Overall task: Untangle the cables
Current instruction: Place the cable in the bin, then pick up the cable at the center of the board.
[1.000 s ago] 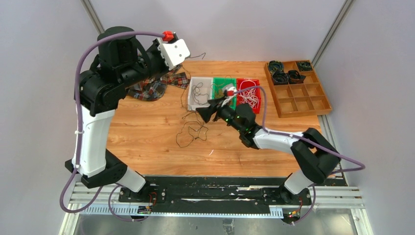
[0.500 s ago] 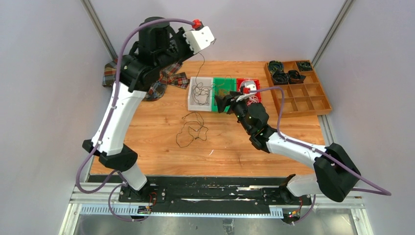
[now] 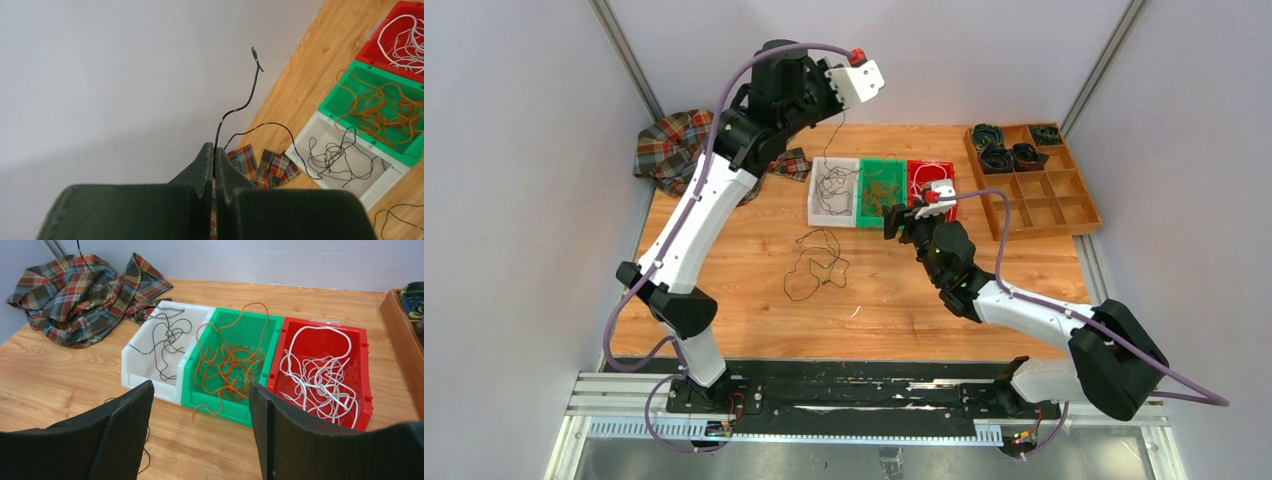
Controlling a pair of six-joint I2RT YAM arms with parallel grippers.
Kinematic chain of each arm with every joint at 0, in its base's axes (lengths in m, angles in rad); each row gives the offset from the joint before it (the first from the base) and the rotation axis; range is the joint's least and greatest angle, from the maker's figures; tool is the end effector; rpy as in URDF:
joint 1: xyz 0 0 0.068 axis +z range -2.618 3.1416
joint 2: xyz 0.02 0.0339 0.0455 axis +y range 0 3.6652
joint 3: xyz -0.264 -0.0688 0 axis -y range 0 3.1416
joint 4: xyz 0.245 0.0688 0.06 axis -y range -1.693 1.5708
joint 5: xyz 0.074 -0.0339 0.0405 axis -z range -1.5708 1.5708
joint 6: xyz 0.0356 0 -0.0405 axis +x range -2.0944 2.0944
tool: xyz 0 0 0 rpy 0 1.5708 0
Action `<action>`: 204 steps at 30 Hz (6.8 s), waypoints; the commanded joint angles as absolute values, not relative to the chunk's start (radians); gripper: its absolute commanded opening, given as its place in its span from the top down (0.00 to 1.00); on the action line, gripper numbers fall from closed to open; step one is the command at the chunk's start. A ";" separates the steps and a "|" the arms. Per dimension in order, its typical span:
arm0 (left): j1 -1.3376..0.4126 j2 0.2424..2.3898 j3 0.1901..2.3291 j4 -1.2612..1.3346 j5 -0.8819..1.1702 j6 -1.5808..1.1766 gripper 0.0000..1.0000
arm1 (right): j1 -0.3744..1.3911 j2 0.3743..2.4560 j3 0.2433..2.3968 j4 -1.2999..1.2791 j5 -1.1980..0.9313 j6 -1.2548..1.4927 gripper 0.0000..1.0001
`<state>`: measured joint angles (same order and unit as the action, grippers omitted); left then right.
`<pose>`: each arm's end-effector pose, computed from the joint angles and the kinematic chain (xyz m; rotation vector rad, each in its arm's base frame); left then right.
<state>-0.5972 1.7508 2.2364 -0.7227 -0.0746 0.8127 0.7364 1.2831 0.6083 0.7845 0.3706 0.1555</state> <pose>0.3011 -0.2016 0.5149 1.1336 1.4145 0.2206 0.2164 0.1788 0.2722 -0.1249 1.4796 0.4539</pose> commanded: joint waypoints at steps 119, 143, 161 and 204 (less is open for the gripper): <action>-0.404 1.657 1.198 -0.629 0.331 0.784 0.01 | 0.730 1.248 0.614 0.645 0.230 0.046 0.29; -0.408 1.410 1.501 -0.995 0.398 0.796 0.99 | 0.749 1.250 0.664 0.720 -0.047 0.105 0.29; -0.466 1.317 1.767 -1.066 0.410 0.769 1.00 | 0.914 1.486 0.977 0.761 -0.255 0.120 0.22; -0.469 1.616 1.844 -0.417 0.239 0.404 1.00 | 0.656 1.743 1.046 1.051 -0.067 0.269 0.22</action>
<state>-0.4675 1.5818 1.8664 -0.5575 0.3134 0.4263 0.7456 1.7889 1.1053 0.9112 -0.0811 0.1463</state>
